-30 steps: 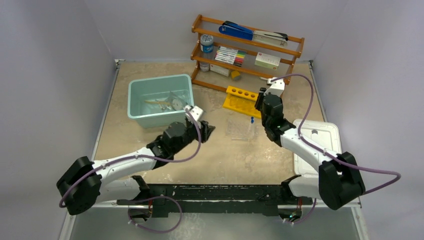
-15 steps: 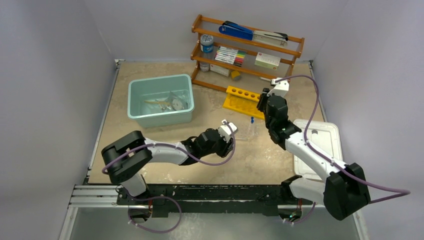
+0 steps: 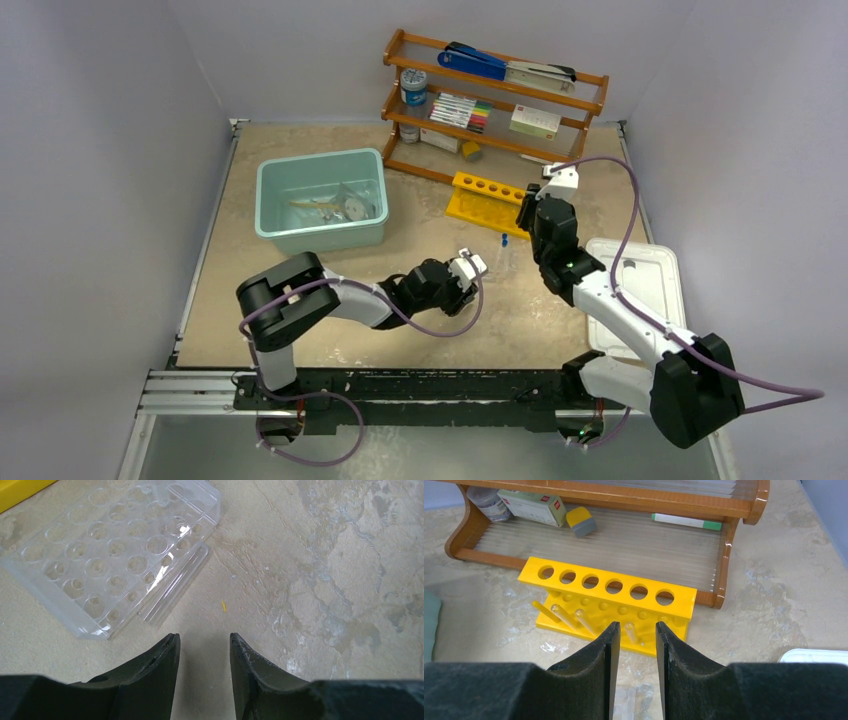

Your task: Organize the chemistry lab equipment

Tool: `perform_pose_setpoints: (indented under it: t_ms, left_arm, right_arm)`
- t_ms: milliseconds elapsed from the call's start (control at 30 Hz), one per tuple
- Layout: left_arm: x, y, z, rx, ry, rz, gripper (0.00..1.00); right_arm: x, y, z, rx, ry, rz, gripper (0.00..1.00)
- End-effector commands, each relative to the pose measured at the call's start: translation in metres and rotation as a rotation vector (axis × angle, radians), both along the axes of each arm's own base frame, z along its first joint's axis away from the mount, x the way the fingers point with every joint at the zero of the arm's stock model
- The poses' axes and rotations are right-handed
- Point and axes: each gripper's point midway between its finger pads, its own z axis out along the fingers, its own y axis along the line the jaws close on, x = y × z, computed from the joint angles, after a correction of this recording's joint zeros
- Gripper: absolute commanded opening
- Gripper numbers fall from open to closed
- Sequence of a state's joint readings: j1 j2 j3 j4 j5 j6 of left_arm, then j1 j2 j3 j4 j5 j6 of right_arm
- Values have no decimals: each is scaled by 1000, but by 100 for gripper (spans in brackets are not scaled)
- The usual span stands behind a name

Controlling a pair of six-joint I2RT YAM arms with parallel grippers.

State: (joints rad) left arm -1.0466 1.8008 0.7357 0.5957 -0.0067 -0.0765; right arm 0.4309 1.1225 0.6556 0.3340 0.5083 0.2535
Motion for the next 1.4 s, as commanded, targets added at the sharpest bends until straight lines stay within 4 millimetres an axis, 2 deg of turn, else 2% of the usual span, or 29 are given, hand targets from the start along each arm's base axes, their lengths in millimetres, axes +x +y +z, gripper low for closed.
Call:
perform_pose_setpoints:
  t_ms: [0,267,700,900,1033,1100,1200,1267,1300,1333,1367]
  left_arm:
    - [16,-24,23,-66,-75,-45,41]
    - [28,-27,16,-52,-75,-38,41]
    - [29,-28,6,-39,-51,-61,40]
    - [22,-33,5,-40,-20,-106,17]
    - [13,-33,14,-64,21,-116,14]
    - [12,-27,22,-88,40,-78,16]
    - [24,-6,37,-142,67,110,23]
    - [31,9,46,-184,84,231,36]
    - [34,17,48,-193,95,289,39]
    - [36,24,48,-196,105,336,39]
    - [39,31,50,-214,118,395,34]
  right_arm:
    - [0,-7,18,-5,-55,-24,35]
    - [0,-7,17,-12,-56,-24,35]
    - [2,-7,15,-17,-51,-24,35]
    - [3,-6,13,-16,-44,-23,34]
    - [3,-6,13,-15,-44,-24,34]
    - [3,-6,12,-16,-44,-23,34]
    - [3,-6,12,-15,-42,-23,34]
    - [2,-7,13,-17,-43,-24,34]
    - [2,-7,14,-18,-42,-24,34]
    - [2,-7,15,-15,-46,-24,34]
    - [1,-6,16,-12,-47,-22,34]
